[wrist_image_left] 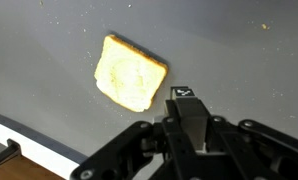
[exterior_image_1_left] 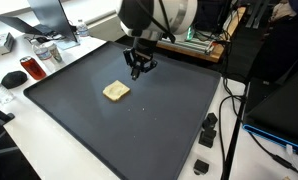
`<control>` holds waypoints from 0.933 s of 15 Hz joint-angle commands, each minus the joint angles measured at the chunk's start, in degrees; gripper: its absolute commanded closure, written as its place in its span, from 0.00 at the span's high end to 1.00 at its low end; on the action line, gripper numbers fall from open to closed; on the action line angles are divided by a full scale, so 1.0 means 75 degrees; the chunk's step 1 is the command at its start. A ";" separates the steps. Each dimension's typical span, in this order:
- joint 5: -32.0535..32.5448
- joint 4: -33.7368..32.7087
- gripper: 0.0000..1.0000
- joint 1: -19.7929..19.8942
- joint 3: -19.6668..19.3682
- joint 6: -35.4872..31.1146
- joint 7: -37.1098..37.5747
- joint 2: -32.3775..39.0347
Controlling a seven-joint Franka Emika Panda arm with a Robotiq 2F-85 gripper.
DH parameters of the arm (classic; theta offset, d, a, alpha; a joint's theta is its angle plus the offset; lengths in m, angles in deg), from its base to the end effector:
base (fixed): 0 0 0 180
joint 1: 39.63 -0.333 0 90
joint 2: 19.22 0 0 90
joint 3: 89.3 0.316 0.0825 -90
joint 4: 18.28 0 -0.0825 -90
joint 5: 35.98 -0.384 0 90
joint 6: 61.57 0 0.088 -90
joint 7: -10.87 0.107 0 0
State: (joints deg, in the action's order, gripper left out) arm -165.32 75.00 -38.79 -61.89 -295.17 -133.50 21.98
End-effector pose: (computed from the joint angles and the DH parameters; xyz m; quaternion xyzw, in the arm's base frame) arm 0.5353 0.1081 0.2502 0.9710 0.1436 0.0936 0.1666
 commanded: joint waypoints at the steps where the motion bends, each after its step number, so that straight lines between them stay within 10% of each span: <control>1: -0.1266 -0.1020 0.05 0.0872 0.0499 -0.0493 -0.1871 0.0040; 3: -0.1833 -0.1726 0.05 0.1164 0.0594 -0.0886 -0.2713 0.0225; 4: -0.0844 -0.1426 0.05 0.1913 0.1926 -0.1210 -0.1701 0.0505; 6: -0.0764 -0.2088 0.05 0.2458 0.2653 -0.1802 -0.1974 0.0962; 7: -0.1247 -0.1368 0.05 0.2418 0.2203 -0.1133 -0.2044 0.0572; 8: -0.0656 -0.1021 0.05 0.3018 0.3154 -0.1129 -0.1511 0.0846; 14: -0.0415 -0.1392 0.05 0.3962 0.4167 -0.1267 -0.1741 0.1813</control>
State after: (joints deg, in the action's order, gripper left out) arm -169.16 66.00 -12.17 -34.23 -303.07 -144.60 32.37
